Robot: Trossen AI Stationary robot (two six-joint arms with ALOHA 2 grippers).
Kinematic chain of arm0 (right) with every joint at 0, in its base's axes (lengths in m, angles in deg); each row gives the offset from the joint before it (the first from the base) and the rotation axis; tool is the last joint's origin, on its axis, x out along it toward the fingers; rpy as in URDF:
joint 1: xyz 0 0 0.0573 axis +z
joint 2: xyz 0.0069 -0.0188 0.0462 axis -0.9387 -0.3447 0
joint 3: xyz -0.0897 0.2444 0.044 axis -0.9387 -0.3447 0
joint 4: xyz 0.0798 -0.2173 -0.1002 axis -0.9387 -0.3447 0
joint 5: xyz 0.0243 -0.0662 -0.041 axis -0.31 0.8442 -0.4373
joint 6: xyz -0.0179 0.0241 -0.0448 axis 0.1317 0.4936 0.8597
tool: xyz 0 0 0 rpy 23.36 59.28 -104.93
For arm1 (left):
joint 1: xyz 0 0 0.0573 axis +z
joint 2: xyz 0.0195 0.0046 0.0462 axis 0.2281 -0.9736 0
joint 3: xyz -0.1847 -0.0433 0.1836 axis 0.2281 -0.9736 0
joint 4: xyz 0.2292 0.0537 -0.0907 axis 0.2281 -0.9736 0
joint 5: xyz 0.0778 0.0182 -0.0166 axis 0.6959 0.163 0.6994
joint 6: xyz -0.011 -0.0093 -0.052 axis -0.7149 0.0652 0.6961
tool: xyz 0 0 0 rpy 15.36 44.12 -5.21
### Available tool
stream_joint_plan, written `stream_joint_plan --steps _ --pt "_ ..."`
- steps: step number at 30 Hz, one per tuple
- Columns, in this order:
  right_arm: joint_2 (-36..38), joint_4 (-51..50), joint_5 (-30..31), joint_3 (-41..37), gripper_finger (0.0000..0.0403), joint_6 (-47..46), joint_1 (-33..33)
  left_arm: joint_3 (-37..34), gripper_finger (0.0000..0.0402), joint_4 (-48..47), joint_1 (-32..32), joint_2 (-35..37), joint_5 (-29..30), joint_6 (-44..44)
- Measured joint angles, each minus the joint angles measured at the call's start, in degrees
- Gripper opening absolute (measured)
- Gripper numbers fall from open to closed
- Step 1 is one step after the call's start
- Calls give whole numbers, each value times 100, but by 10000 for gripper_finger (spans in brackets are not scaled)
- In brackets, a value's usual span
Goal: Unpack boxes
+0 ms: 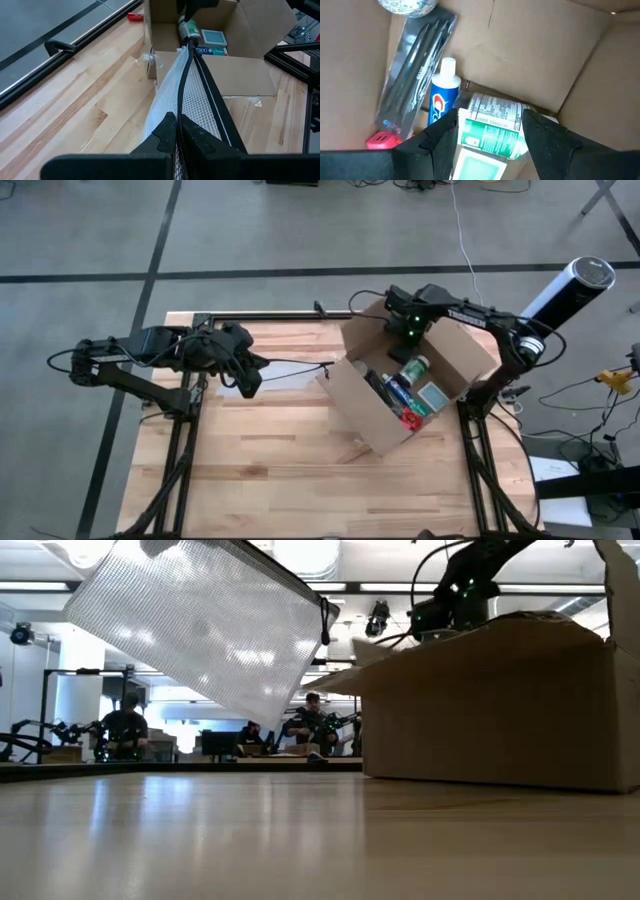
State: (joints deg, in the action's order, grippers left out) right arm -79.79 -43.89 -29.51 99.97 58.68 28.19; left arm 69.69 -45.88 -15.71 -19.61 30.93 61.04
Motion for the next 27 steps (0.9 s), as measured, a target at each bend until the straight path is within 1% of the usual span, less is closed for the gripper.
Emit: stream_joint_plan --steps 3,5,11,16,20,23,27 --pt "113 10 12 -8 199 -131 0 0 0 3 0 0 1 -7" --pt "194 18 23 -45 199 -18 0 0 0 2 0 0 1 -27" --pt "340 36 44 -183 199 1283 42 0 0 2 0 0 -2 -119" --pt "389 21 42 -477 199 1801 100 0 0 2 0 0 -43 -127" --pt "459 -125 41 -819 199 1969 161 0 0 2 0 0 -73 -127" --pt "629 -175 40 -1117 199 2169 232 0 0 0 0 0 -89 -127" --pt "862 -143 73 -1379 199 2692 328 0 0 -2 0 0 -91 -131"
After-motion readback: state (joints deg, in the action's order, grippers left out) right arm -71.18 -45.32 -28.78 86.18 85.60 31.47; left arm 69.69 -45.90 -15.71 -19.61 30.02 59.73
